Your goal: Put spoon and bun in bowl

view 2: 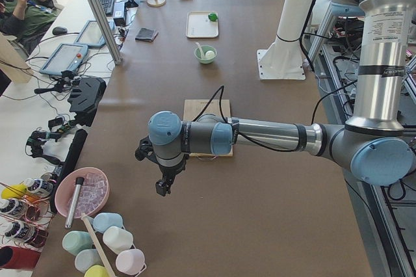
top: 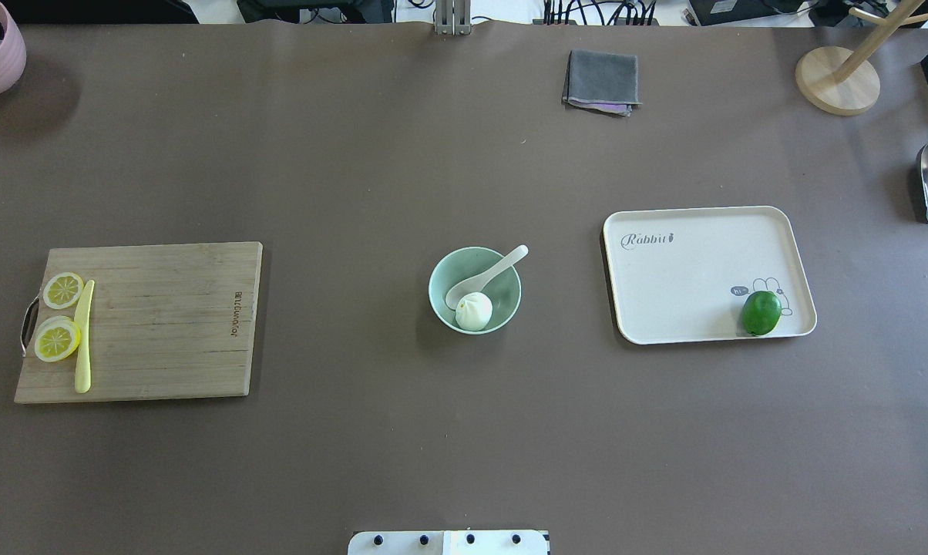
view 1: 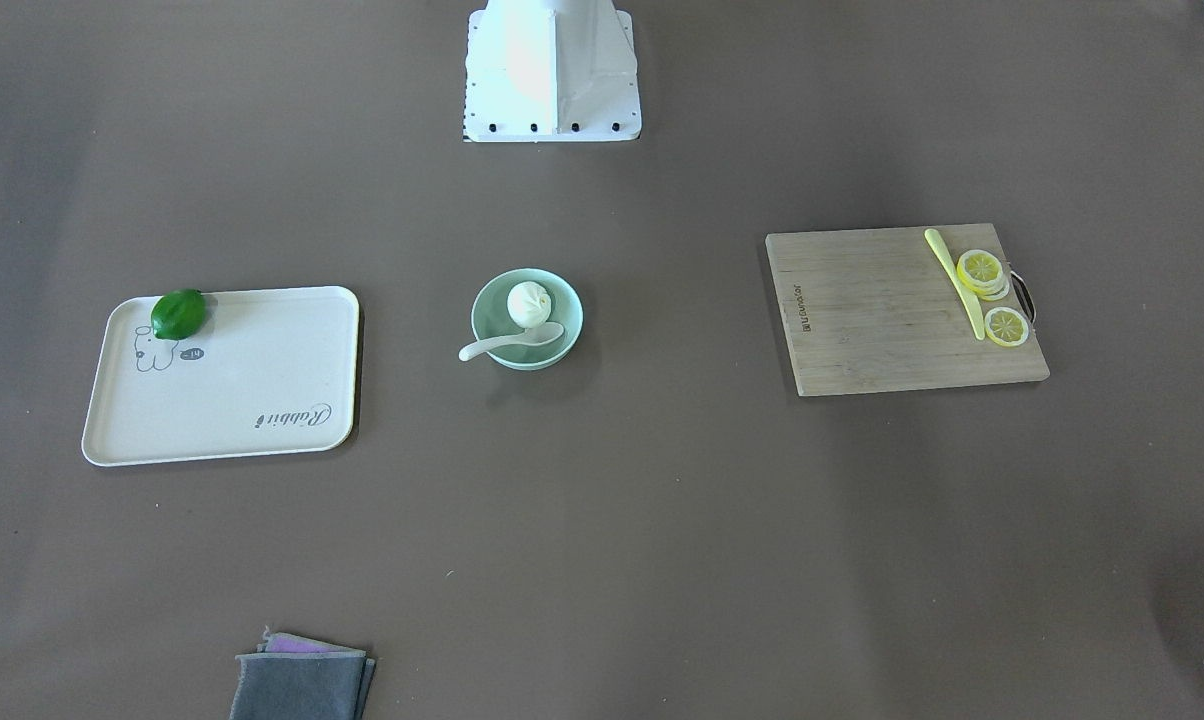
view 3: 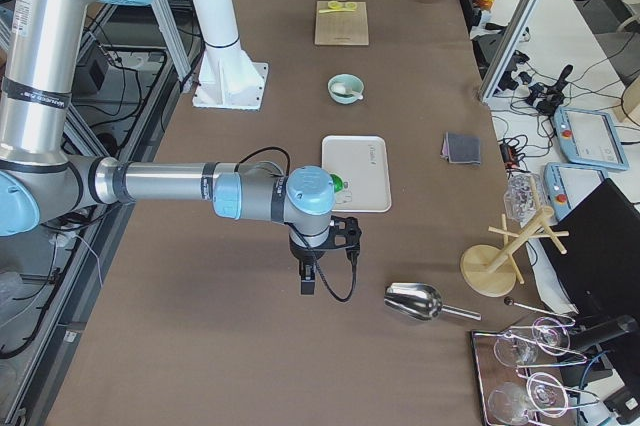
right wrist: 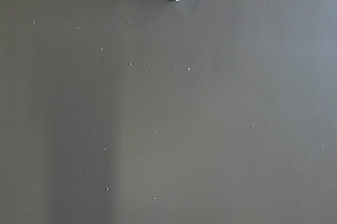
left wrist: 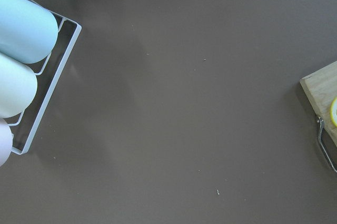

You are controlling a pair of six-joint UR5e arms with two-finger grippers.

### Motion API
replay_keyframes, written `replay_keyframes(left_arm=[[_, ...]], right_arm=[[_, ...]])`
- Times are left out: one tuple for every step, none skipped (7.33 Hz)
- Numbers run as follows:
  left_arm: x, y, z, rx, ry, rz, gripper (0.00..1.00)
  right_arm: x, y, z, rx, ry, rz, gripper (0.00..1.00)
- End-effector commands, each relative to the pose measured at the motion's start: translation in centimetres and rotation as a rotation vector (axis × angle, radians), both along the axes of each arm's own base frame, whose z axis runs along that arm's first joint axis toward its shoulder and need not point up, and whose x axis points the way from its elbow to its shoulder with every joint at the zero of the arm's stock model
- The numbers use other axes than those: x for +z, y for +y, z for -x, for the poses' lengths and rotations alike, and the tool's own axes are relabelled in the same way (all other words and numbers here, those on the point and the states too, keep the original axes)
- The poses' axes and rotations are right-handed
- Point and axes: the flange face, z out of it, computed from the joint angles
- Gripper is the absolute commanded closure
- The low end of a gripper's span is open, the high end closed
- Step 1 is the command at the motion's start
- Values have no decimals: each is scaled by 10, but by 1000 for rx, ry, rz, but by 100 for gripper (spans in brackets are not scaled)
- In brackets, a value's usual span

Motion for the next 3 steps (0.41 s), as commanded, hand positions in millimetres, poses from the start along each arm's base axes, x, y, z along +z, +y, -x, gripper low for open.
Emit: replay_keyframes(left_arm=[[0,-1,-2,3,0,-1,2],[0,-1,-4,8,0,-1,2],[-1,-1,-4,8,0,-2,2]], right_arm=[[0,0,1,-1,-3,0,0],[0,0,1,-1,-3,0,0],[1,0,1,-2,-3,1,0]])
